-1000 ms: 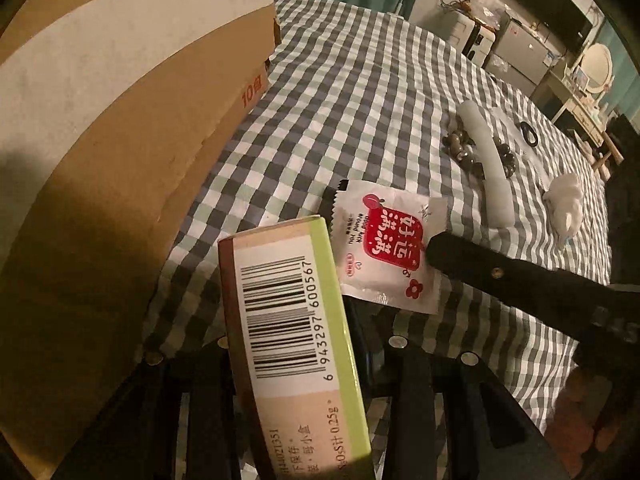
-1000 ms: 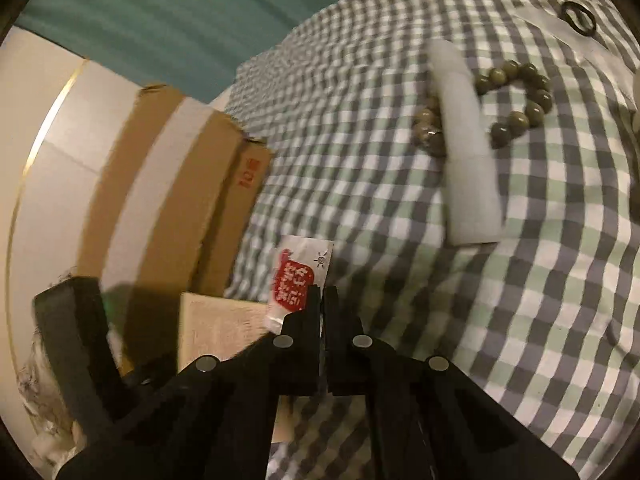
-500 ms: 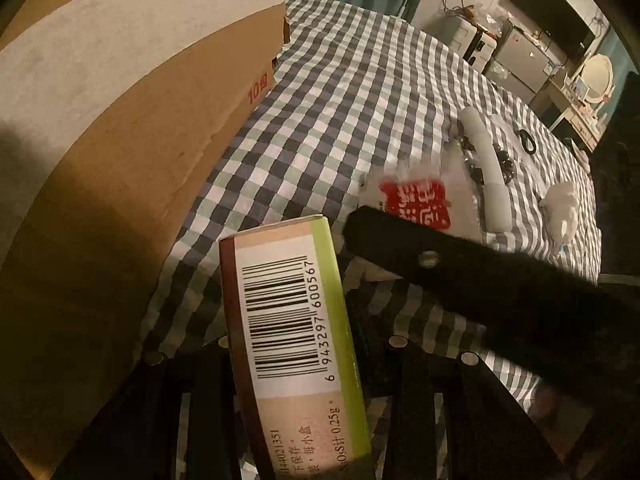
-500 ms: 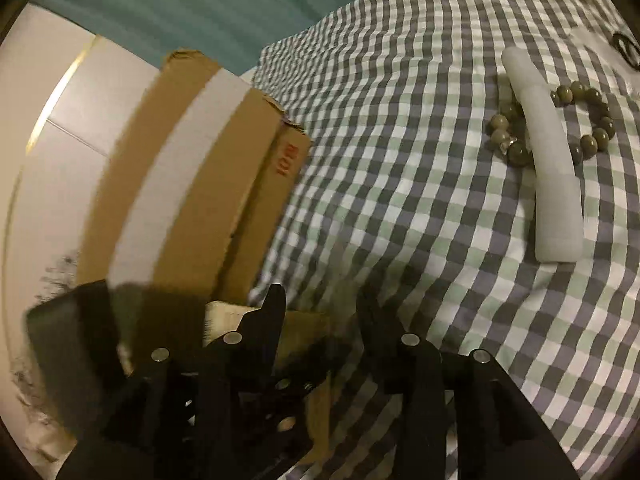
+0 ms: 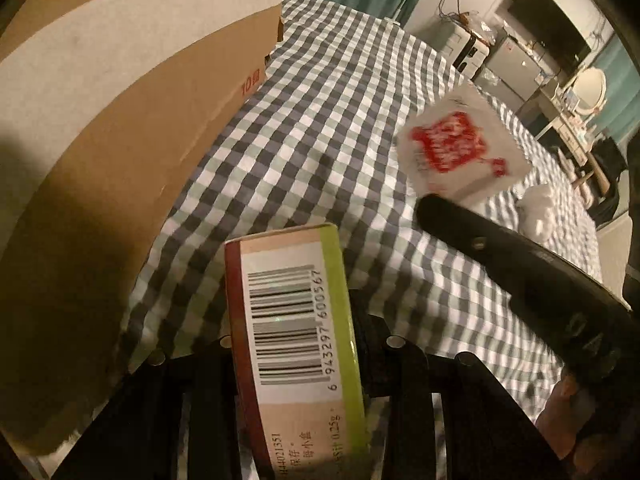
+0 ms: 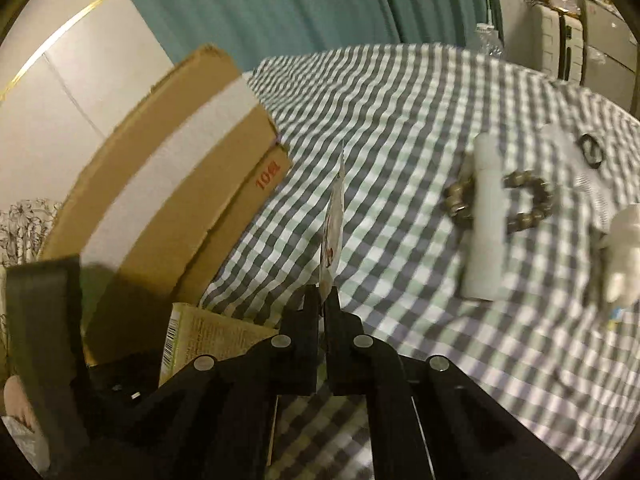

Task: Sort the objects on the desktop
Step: 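Carry the medicine box and red sachet into the cardboard box and release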

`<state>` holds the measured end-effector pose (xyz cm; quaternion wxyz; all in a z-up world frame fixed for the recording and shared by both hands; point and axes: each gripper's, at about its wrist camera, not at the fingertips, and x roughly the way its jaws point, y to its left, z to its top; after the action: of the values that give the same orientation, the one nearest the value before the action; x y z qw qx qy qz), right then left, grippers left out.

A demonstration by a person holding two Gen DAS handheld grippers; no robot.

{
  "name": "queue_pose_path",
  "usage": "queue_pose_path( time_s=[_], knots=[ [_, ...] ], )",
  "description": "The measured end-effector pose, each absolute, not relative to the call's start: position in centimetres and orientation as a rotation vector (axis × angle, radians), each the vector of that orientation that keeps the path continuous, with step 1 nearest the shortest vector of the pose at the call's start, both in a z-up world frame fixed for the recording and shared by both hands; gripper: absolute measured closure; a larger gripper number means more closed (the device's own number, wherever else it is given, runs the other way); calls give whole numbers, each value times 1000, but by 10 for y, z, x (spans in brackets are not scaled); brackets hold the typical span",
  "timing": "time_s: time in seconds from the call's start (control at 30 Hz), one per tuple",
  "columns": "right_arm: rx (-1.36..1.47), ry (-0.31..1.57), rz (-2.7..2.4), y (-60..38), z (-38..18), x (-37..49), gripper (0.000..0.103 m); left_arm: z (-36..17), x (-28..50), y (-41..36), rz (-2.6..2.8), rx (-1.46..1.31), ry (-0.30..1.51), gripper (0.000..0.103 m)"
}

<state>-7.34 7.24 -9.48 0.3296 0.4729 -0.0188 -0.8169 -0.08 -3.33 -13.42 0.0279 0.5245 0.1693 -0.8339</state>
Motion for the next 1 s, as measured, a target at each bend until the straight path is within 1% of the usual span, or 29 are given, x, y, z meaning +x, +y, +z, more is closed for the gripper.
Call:
queue_pose_path(
  time_s=[0.2, 0.33, 0.47, 0.57, 0.7, 0.8, 0.87, 0.93, 1.0],
  knots=[
    [1269, -93, -2173, 107, -91, -65, 101, -117, 11, -34, -2622, 1570, 525, 72],
    [1248, -55, -2232, 121, -77, -53, 101, -108, 14, -29, -2669, 1539, 515, 72],
    [1207, -6, -2285, 134, -47, -29, 101, -87, 19, -29, -2735, 1483, 571, 72],
    [1130, 52, -2311, 130, -12, -19, 101, -47, 25, -23, -2859, 1349, 581, 72],
    [1013, 116, -2296, 103, 39, -8, 101, 28, 29, -55, -2987, 1079, 618, 72],
    [967, 158, -2215, 61, 65, -7, 101, 79, 28, -104, -2994, 896, 514, 72],
    [960, 198, -2159, 21, 67, -9, 101, 93, 24, -130, -2977, 841, 435, 72],
    [978, 229, -2103, -18, 61, -12, 101, 89, 11, -157, -2958, 912, 341, 72],
    [1012, 244, -2064, -50, 50, -17, 101, 71, 4, -177, -2836, 938, 235, 72]
  ],
)
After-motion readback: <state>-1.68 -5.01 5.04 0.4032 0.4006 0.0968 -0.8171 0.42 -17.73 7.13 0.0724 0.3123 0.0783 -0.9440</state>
